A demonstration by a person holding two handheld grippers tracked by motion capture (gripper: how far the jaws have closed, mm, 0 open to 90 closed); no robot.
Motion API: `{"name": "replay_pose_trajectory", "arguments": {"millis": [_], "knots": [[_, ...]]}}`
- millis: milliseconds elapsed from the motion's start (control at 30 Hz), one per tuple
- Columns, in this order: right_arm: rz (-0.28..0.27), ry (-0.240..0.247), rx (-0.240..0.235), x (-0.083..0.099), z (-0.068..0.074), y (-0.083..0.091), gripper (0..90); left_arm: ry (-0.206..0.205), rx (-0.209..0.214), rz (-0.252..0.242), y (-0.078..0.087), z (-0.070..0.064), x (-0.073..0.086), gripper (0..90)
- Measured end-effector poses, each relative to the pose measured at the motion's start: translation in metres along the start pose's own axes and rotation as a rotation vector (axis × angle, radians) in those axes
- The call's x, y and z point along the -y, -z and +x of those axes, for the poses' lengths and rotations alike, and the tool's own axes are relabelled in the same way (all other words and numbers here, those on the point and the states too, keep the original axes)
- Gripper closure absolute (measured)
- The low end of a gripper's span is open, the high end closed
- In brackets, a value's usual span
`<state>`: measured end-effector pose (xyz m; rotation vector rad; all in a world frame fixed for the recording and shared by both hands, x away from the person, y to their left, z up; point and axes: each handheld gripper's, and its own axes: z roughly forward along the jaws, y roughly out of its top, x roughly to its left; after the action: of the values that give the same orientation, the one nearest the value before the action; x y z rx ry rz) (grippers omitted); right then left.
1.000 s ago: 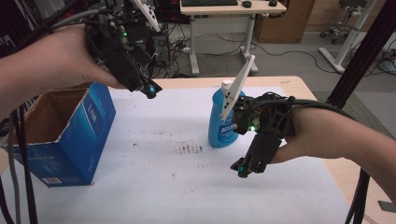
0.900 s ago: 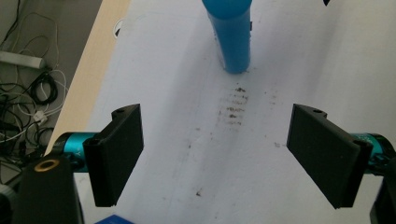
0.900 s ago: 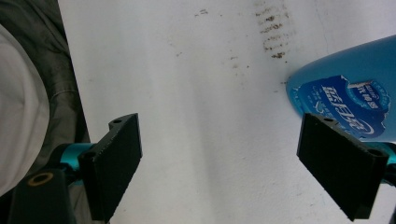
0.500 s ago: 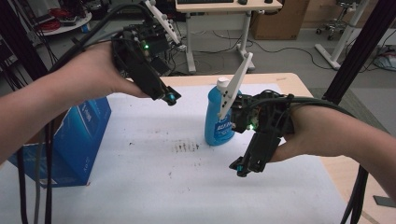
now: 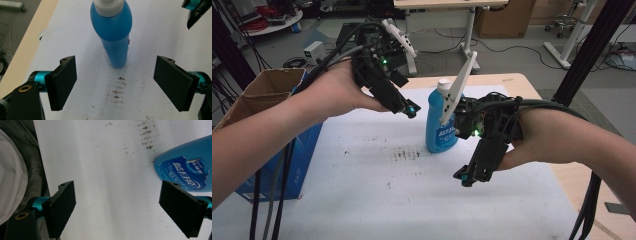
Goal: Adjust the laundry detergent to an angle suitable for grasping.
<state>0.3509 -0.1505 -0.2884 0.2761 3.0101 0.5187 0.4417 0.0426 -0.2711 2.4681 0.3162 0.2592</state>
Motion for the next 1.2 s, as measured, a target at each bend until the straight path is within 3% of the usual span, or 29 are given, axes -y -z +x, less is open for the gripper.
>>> {"name": "replay_pose_trajectory", "arguments": {"millis": [33, 333, 767, 1200], "knots": [[0.0, -0.001, 0.0, 0.001, 0.0, 0.0, 13.2, 0.001, 0.012, 0.004, -0.011, 0.002, -0.001, 18.9], [0.006, -0.005, 0.0, 0.003, 0.0, -0.001, 13.2, 0.014, 0.027, 0.017, -0.038, 0.004, -0.006, 18.9], [0.006, -0.008, -0.001, 0.004, -0.001, -0.002, 13.2, 0.044, 0.033, 0.019, -0.069, 0.005, -0.011, 18.9], [0.002, -0.006, -0.002, 0.006, -0.001, -0.002, 13.2, 0.067, 0.03, 0.021, -0.087, 0.006, -0.012, 19.0]]}}
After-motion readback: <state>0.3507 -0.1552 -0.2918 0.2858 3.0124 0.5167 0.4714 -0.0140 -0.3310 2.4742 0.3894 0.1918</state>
